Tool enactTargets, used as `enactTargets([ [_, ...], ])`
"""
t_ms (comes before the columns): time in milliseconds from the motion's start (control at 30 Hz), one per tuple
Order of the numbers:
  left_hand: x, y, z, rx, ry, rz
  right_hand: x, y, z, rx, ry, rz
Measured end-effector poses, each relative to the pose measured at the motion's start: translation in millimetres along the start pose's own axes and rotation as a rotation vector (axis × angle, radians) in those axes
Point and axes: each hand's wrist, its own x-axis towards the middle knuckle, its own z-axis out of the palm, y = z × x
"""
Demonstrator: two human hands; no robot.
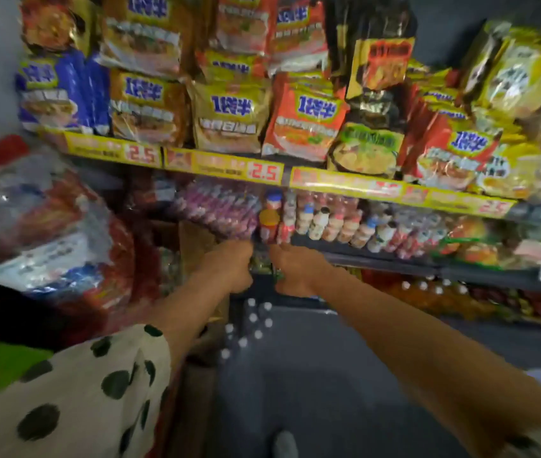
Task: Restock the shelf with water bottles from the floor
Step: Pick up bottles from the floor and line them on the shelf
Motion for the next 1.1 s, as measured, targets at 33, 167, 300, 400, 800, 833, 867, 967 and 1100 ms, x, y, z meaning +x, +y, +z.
enactTargets([
  [33, 3.8, -2.3, 21.6, -0.039, -0.023, -0.009, 0.6, 3.7, 21.1, 0.015, -0.018, 0.017],
  [167, 47.8, -14.1, 153.0, -0.107, -0.156, -0.052, 39.5, 42.4, 155.2, 0.078, -0.202, 0.096],
  [300, 95.5, -36.7, 285.7, -0.104, -0.294, -0.121, 85.2, 71.3, 283.9, 0.157, -0.313, 0.142],
  [400, 126.3, -54.3, 369.5, -0.095, -0.356, -0.183, 124.9, 83.1, 374.6, 0.157, -0.327, 0.143],
  [800, 209.9, -137.0, 560.3, -0.024, -0.286, -0.264, 256.0, 94.2, 591.3, 0.100, -0.292, 0.093],
  [833, 211.7, -140.3, 566.3, -0.026, -0.274, -0.262, 260.6, 94.1, 596.4, 0.102, -0.284, 0.082],
  [867, 212.9, -142.5, 570.5, -0.027, -0.262, -0.261, 264.0, 94.3, 599.2, 0.106, -0.272, 0.066],
  [967, 211.8, -143.7, 571.8, -0.058, -0.232, -0.258, 263.6, 98.3, 595.3, 0.101, -0.258, 0.003],
  [1100, 194.8, -129.5, 544.9, -0.119, -0.250, -0.247, 230.9, 106.1, 552.6, 0.104, -0.298, -0.010],
])
